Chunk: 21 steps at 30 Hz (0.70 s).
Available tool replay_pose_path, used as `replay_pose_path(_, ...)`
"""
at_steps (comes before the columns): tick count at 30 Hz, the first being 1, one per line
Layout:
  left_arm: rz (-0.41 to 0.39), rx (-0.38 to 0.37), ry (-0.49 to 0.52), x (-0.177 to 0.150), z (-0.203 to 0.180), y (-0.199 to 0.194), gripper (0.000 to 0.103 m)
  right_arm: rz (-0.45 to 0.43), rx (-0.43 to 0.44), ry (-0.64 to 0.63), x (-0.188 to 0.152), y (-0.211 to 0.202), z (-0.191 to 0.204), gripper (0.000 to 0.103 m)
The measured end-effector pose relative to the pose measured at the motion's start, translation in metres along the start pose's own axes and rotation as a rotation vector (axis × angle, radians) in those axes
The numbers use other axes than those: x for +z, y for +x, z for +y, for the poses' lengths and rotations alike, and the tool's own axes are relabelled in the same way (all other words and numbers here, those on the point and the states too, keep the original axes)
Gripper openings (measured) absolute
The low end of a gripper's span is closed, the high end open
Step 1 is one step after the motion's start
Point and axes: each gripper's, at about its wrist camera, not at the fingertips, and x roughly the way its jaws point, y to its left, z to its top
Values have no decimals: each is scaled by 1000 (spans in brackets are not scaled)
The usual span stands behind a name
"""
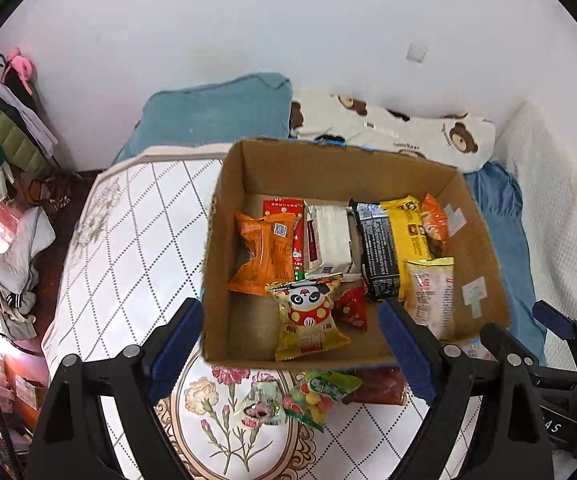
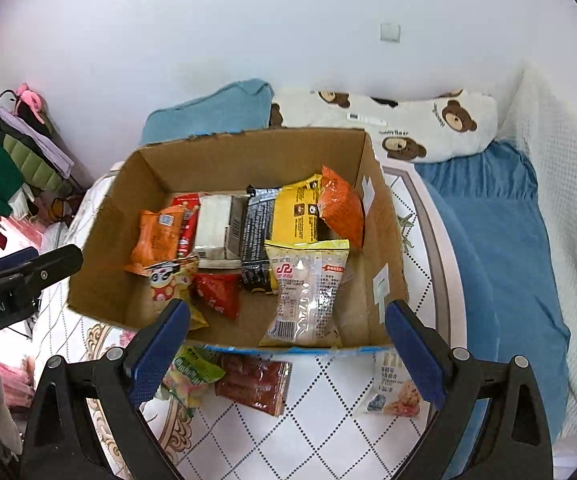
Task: Organize snacks
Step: 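Withdraw both tools from the box back toward the snacks on the bed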
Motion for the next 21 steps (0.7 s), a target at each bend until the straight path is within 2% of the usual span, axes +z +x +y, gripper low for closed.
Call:
replay_pose_path(6, -86, 12, 17, -19, -2, -40, 89, -58, 23, 1, -16, -37, 4, 100)
replay_pose_path(15, -151, -16, 22, -43, -8, -80, 89, -143, 14, -8, -35, -90, 7, 100)
replay_pose_path(19, -166, -16, 11, -51, -7, -88, 89, -137, 34, 9, -43, -98, 4, 100)
replay_pose_path(21, -155, -1, 6, -56, -5, -83, 89, -105, 81, 25, -48, -90, -2, 100)
